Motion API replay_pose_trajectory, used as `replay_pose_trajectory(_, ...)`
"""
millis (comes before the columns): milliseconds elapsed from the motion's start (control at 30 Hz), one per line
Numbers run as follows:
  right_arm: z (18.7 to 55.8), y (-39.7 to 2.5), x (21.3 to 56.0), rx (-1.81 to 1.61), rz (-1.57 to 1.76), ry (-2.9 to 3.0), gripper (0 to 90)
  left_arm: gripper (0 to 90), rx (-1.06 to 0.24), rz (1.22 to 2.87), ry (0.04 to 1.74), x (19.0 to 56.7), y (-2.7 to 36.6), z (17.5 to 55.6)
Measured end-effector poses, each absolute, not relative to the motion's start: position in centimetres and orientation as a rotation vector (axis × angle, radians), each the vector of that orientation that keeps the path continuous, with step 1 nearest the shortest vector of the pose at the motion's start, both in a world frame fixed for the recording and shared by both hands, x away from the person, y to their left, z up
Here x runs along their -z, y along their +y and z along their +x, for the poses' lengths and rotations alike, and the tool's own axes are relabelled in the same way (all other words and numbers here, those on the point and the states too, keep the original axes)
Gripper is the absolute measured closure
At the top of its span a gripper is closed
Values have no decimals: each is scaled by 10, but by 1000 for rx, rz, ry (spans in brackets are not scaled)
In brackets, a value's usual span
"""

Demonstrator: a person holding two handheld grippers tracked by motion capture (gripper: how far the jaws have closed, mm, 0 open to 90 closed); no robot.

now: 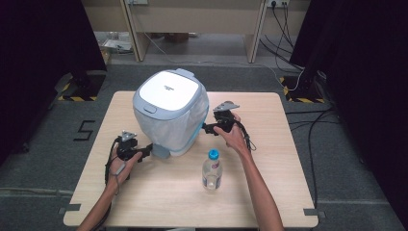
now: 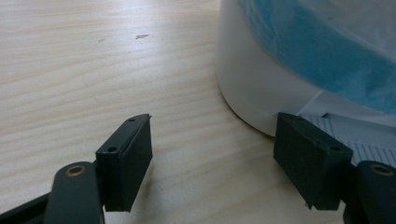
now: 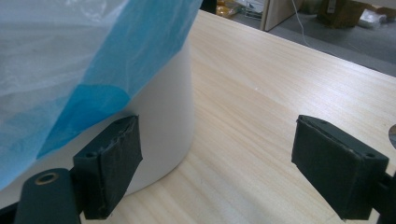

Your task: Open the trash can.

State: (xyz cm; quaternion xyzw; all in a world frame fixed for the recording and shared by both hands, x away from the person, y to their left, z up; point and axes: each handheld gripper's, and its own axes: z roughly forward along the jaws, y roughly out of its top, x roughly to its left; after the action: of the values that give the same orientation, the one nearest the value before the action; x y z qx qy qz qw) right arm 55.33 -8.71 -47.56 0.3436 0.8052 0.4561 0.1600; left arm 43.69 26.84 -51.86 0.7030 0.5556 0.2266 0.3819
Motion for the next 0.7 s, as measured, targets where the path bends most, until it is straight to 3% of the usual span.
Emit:
replay_pose_trajectory(200, 562, -81, 473, -1277, 999, 2310, 215, 278, -567, 1803, 1399, 518, 261, 427)
replay_pose_trajectory(400, 565, -80, 474, -1275, 1032, 2322, 157, 239, -559, 1786, 1380, 518, 259, 419)
replay_pose_trajectory(500, 556, -85, 473, -1282, 1053, 2308, 186, 178, -533, 1739, 1362, 512, 265, 411)
replay_pose_trajectory(700, 523, -102, 478, -1172, 1044, 2332, 199, 148, -521, 1689, 1309, 496, 269, 393)
